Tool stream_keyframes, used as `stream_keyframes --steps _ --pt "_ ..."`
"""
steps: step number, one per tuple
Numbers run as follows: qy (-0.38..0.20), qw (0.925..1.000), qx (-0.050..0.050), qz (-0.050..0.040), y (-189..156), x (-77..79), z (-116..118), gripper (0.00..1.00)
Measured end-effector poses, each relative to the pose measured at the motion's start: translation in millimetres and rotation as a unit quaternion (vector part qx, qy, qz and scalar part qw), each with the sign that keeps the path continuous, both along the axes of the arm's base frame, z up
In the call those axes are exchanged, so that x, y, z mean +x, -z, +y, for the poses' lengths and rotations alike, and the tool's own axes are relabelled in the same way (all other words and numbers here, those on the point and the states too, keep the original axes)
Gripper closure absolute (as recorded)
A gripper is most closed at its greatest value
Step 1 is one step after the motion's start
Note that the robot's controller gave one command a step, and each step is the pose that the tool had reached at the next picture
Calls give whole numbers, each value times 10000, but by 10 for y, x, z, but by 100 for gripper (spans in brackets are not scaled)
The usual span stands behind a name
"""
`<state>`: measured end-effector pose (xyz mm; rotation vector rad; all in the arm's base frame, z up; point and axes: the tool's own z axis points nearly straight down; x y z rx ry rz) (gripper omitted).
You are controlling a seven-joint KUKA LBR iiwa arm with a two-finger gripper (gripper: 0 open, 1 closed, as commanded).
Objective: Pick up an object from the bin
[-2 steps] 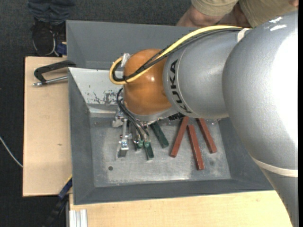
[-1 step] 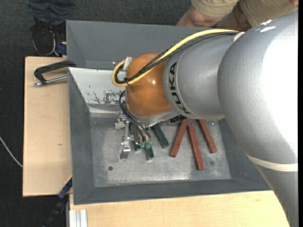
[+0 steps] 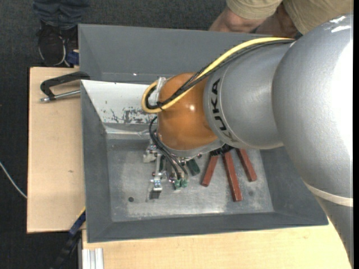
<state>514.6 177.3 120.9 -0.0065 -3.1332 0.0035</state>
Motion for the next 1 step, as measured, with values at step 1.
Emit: stream_keyframes --steps 1 --pt "-412 9991 36 -104 183 370 -203 0"
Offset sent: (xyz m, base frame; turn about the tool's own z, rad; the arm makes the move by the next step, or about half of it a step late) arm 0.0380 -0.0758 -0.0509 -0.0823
